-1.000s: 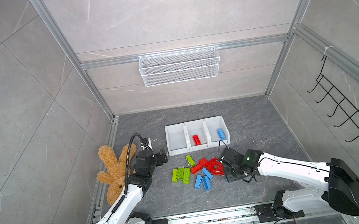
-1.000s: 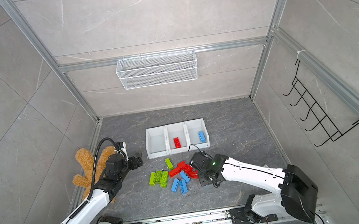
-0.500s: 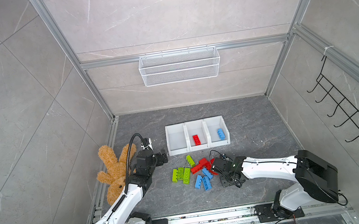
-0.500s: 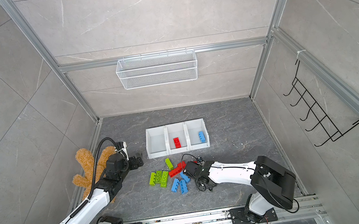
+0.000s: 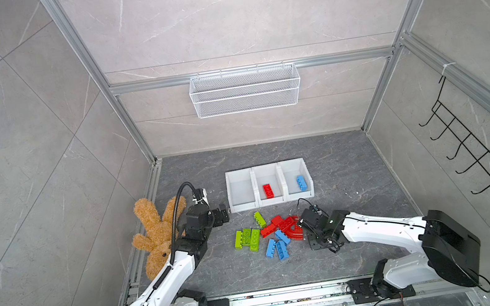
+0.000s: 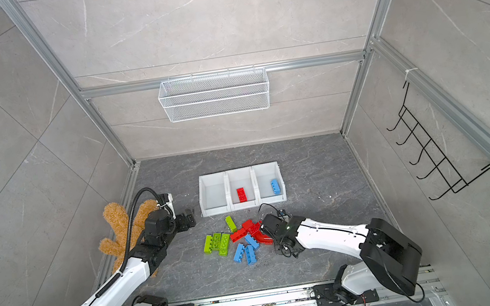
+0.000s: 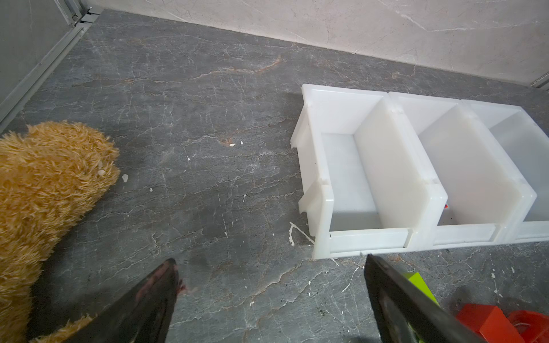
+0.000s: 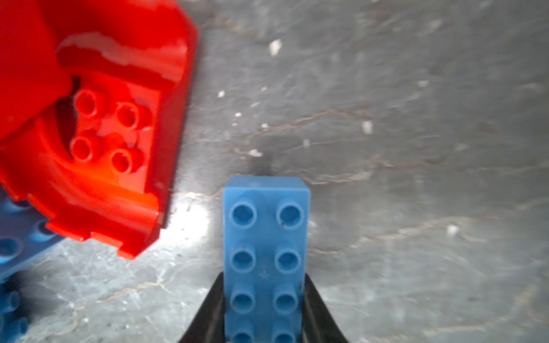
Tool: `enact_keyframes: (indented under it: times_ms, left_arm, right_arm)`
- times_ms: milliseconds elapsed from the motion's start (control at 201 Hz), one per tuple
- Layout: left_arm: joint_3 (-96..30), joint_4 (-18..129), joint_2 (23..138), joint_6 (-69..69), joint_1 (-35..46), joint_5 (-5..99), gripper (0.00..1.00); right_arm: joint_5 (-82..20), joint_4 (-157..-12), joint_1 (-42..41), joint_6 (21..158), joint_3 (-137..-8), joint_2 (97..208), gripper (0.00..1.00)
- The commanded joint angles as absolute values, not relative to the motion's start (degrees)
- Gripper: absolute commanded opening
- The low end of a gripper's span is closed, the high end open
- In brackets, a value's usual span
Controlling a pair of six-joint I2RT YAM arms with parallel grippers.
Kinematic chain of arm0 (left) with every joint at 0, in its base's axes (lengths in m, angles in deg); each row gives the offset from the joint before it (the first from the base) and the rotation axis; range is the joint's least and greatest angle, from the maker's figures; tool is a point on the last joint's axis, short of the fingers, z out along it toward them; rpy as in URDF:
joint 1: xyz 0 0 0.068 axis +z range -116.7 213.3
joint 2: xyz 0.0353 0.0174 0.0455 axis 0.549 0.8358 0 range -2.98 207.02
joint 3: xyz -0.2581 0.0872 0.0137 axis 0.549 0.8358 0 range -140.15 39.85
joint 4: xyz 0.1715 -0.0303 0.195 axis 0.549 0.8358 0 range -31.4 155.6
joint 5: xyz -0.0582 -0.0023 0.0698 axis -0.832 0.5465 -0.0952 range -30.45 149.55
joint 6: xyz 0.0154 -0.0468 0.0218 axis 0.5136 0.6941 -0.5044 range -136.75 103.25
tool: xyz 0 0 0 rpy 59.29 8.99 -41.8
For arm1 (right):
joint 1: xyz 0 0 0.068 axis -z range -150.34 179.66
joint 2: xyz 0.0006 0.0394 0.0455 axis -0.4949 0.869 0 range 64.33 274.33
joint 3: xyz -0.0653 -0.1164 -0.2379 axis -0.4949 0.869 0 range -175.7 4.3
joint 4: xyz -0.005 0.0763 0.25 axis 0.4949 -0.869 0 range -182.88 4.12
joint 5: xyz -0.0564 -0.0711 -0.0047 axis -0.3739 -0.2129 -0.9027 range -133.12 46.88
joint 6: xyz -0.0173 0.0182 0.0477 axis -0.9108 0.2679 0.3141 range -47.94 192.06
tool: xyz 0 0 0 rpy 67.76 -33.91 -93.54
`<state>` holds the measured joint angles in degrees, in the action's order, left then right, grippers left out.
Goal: Sort the legos into containers by color
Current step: Pick up the lego from the bottom-center of the table, then place the lego in the container.
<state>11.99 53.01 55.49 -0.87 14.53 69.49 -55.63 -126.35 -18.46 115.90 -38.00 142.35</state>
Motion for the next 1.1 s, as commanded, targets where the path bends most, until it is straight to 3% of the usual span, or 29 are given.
enact_keyframes:
  times_ms: [0, 189, 453, 652, 906, 1015, 1100]
  left_arm:
    - [10.93, 51.76, 54.93, -0.25, 14.18, 69.32, 0.99]
    - [10.85, 51.16, 55.76, 0.70, 14.23, 67.43, 0.99]
    - [10.42, 52.19, 55.26, -0.53, 14.25, 69.02, 0.99]
    - [11.20, 52.10, 53.46, -1.09, 14.23, 70.18, 0.99]
    - [11.05, 52.02, 53.82, -1.02, 14.18, 69.75, 0.99]
    - [10.93, 52.18, 54.16, -0.91, 14.23, 69.78, 0.99]
    - [10.84, 52.28, 54.07, -0.76, 14.22, 69.71, 0.99]
  right_arm:
    - [-57.41, -131.70, -15.20, 109.43, -43.39, 140.45, 0.24]
    - [-53.41, -129.21, -5.86, 96.05, -55.81, 147.07, 0.24]
    - [-44.90, -123.51, 3.96, 87.13, -73.24, 166.53, 0.25]
    - [-44.34, -122.62, 5.00, 85.88, -81.28, 175.60, 0.26]
    - [-44.55, -123.20, 5.31, 86.05, -81.66, 176.14, 0.29]
    - [-44.64, -123.64, 5.27, 86.21, -81.39, 174.63, 0.53]
    - [-44.98, -124.40, 5.30, 86.13, -81.40, 173.11, 0.60]
